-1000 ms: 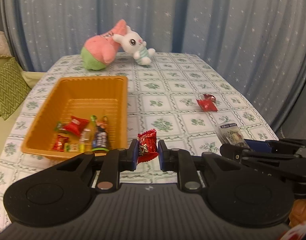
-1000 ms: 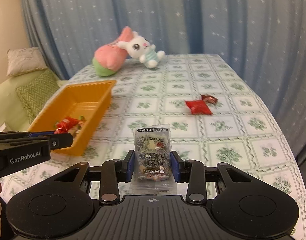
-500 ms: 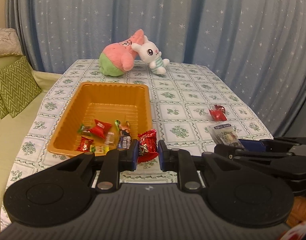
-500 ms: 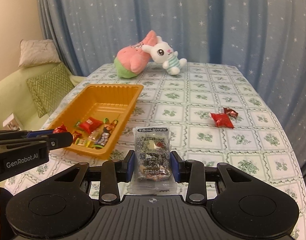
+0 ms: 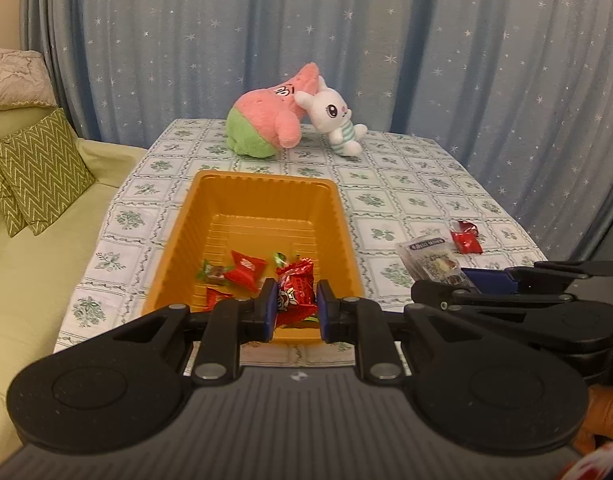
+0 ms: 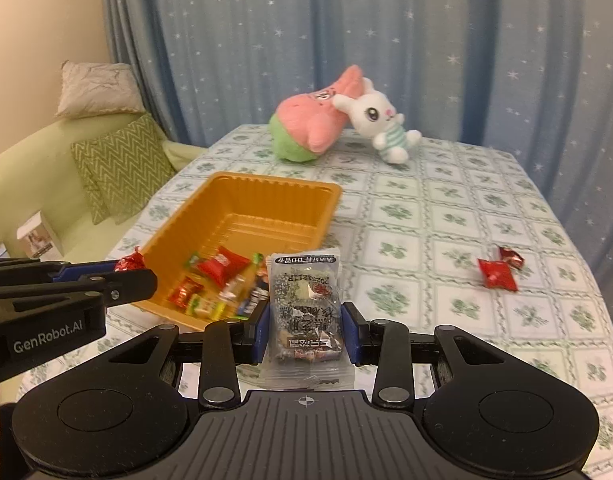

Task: Organize snacks
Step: 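Carry the red candy and cookie packet over the orange tray, then open the left tool to drop the red candy while the right holds the packet above the tray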

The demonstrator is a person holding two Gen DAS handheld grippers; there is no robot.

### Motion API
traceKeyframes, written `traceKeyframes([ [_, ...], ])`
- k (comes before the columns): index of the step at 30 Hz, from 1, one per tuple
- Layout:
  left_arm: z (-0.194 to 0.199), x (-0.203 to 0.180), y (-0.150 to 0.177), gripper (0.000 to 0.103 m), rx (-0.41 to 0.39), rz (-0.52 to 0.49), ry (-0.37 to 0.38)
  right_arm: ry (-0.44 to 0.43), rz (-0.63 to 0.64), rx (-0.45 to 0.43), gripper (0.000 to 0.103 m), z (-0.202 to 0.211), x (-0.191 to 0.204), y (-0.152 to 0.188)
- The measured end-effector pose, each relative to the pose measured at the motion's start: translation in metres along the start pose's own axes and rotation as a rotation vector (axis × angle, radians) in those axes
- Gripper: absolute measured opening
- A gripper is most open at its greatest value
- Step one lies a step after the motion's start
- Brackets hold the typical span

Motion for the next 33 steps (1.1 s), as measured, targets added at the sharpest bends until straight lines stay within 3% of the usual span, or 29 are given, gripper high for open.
traceKeyframes([
  [33,-0.071,0.051,-0.033,0.018,0.065,-0.026,-0.009,-0.042,0.045,0.061,0.038,-0.091,0.018,-0.036],
])
Point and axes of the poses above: each gripper's, at about its wrist camera, not at the fingertips, and z roughly against the way its jaws point, x to its left, y to its underside, the point moved 1 cm from there along -z, roughly the way its jaws point, and after that the axes turned 3 degrees about z, right-handed, at the moved point
